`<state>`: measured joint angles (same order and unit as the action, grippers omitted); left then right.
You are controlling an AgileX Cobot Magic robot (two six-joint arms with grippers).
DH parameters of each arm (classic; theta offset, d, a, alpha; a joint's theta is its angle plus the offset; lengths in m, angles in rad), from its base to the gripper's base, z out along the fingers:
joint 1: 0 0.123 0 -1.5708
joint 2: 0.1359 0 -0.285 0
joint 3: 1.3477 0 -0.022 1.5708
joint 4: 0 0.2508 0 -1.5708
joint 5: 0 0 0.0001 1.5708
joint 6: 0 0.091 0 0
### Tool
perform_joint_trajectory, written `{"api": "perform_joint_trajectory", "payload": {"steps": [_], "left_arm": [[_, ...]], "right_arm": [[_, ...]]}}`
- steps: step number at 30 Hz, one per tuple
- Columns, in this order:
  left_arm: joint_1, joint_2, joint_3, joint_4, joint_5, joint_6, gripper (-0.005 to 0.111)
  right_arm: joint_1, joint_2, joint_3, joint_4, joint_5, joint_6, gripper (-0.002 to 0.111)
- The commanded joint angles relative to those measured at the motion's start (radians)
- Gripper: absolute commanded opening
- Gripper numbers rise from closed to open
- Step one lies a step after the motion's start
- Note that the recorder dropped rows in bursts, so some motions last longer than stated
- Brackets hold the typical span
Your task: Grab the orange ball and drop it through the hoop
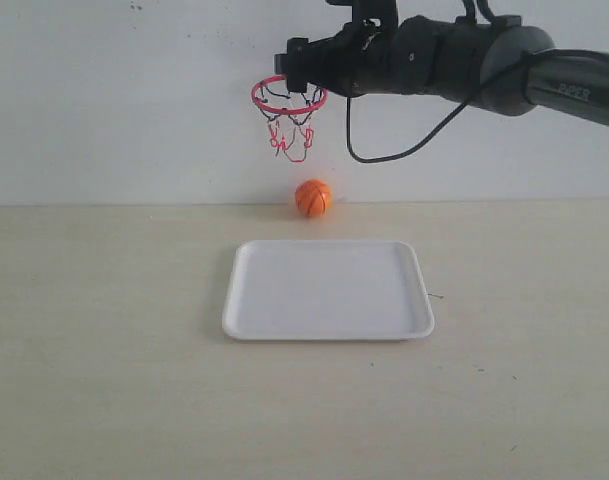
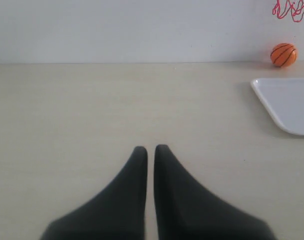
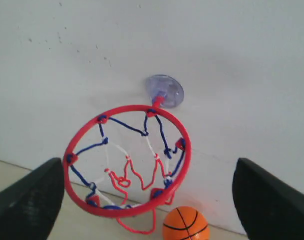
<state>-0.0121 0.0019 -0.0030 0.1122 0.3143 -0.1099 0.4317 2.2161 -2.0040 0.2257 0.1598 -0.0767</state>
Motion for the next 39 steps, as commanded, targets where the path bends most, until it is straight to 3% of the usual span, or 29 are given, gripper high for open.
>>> {"api": "perform_joint_trajectory", "payload": {"steps": [1, 13, 26, 31, 39], "left_arm": [[-0.009, -0.002, 0.003, -0.007, -0.004, -0.002, 0.004], [-0.009, -0.002, 0.003, -0.007, -0.004, 0.0, 0.004], [-0.009, -0.002, 0.003, -0.007, -0.004, 0.0, 0.004], [-0.009, -0.002, 0.003, -0.007, -0.004, 0.0, 0.004], [-0.009, -0.002, 0.003, -0.007, -0.004, 0.0, 0.004]], "right_arm": [[-0.029, -0.035, -0.008, -0.013, 0.146, -0.039, 0.085], [-0.065, -0.072, -0.008, -0.109, 0.499, -0.073, 0.085], [-0.064, -0.072, -0.008, -0.075, 1.057, -0.17, 0.085], [-0.064, -0.107, 0.058, -0.172, 1.061, -0.044, 0.085], [-0.063, -0.17, 0.318, -0.182, 1.061, -0.044, 0.085]]}}
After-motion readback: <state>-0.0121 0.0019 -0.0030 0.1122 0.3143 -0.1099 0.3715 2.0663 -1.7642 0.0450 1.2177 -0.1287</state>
